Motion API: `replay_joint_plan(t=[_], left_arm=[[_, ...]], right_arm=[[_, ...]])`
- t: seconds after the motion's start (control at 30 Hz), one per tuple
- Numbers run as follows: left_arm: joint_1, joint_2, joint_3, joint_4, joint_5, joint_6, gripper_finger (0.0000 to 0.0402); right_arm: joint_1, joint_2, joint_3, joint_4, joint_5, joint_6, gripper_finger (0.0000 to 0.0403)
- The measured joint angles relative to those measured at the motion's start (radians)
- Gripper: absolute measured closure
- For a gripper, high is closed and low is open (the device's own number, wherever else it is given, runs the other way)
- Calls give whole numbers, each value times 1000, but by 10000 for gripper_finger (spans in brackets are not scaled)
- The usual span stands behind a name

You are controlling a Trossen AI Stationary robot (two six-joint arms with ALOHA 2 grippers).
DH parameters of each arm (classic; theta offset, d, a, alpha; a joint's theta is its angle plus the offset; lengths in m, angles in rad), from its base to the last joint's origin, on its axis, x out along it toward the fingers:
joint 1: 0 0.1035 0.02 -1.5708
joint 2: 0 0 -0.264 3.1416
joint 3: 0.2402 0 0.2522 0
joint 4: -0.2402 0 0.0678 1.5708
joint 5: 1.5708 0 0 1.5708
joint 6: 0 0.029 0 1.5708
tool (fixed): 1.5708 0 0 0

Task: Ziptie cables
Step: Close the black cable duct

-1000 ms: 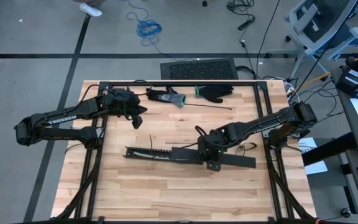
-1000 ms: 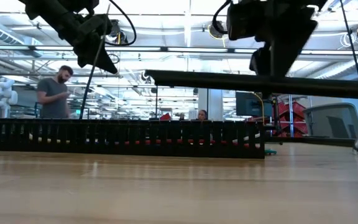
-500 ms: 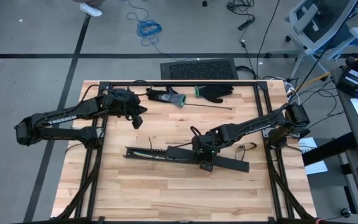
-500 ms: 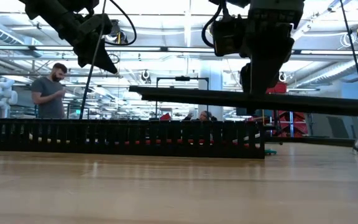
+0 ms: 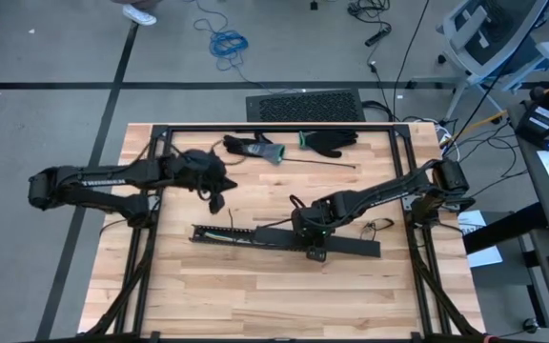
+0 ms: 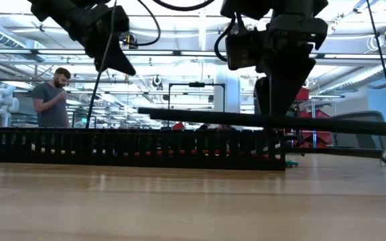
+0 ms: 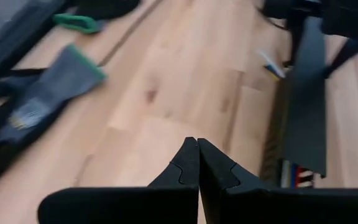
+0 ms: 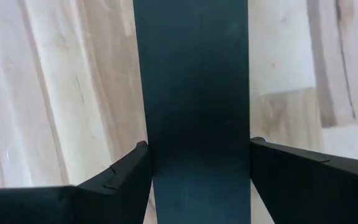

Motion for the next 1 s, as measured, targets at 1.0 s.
replay_joint_plan(t=[1.0], left_arm=[[-367,407,38,439,60,-127,401]], right_arm=[[3,4,0,-1,23,-36,172]])
